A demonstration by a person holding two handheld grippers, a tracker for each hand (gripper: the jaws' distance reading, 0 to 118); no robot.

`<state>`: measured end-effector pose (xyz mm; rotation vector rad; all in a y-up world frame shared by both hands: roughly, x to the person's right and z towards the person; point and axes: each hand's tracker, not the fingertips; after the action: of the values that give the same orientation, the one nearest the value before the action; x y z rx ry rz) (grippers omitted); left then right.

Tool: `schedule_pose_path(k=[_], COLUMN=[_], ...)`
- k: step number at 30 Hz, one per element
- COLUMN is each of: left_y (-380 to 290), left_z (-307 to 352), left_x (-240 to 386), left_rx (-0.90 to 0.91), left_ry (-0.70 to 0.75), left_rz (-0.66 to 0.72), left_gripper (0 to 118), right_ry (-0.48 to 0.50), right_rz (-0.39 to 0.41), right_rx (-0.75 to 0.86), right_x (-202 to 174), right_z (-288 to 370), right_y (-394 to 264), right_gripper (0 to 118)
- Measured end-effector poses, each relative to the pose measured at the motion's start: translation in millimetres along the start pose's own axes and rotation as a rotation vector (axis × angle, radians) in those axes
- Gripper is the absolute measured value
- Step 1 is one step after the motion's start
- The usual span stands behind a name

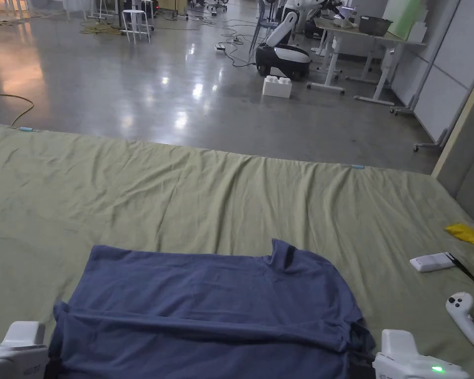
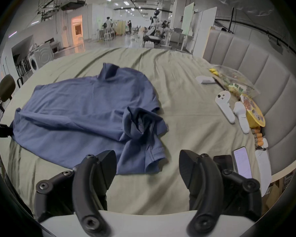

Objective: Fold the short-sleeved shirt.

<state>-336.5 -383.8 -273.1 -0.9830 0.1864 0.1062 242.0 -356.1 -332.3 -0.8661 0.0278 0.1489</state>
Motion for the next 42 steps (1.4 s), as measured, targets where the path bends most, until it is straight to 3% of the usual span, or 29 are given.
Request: schedule_pose_path(k=[5,7,10,11,12,13,24,30,35,42], left_y=[-2,-3,-4,-4,-3,-2,20,29,9,-51], left_z=[0,1,5,7,9,11,43,77,112,131], left_x=[-1,-1,0,2,4,5,-3,-13,-21,-27], left_rx=[0.008,0.009,0.021,0.040,0.043,0.050,0.130,0.189,0.207,0.143], left_ry=[-0.003,-0.005,0.002,0.012,0.011,0.014,-0.030,-0.052,-0.073,-0.079], left_rz=[0.004,0.012,0.008,0.005,0.009,0.014,0.043,0.052,0.087,0.074], left_gripper=[8,8,8,8,8,8,7,7,7,7], right_ry=[0.093,0.071,0.070,0.102,0.105,0.086,0.088,0.073,0.084,0.106], right_rz=[-0.053,-0.015,0.029,0.041,0.037,0.051,0.061,0.119,0.161,0.154], right_rx=[-0.142,-0.184,-0.141,-0.129,-0.116,-0.119,-0.052,-0.017,-0.038,-0.102], right_x=[-5,-10,-19,-21,-23,-26,-21,-21,-21,-22], right_z=[-41,-51,-46,-43,-42,-41,18,60,87,104], right_y=[2,-3,-6,-5,-5,-4,37,53,33,-30], right_gripper=[83,62,46,46,20,17,13,13,13,13])
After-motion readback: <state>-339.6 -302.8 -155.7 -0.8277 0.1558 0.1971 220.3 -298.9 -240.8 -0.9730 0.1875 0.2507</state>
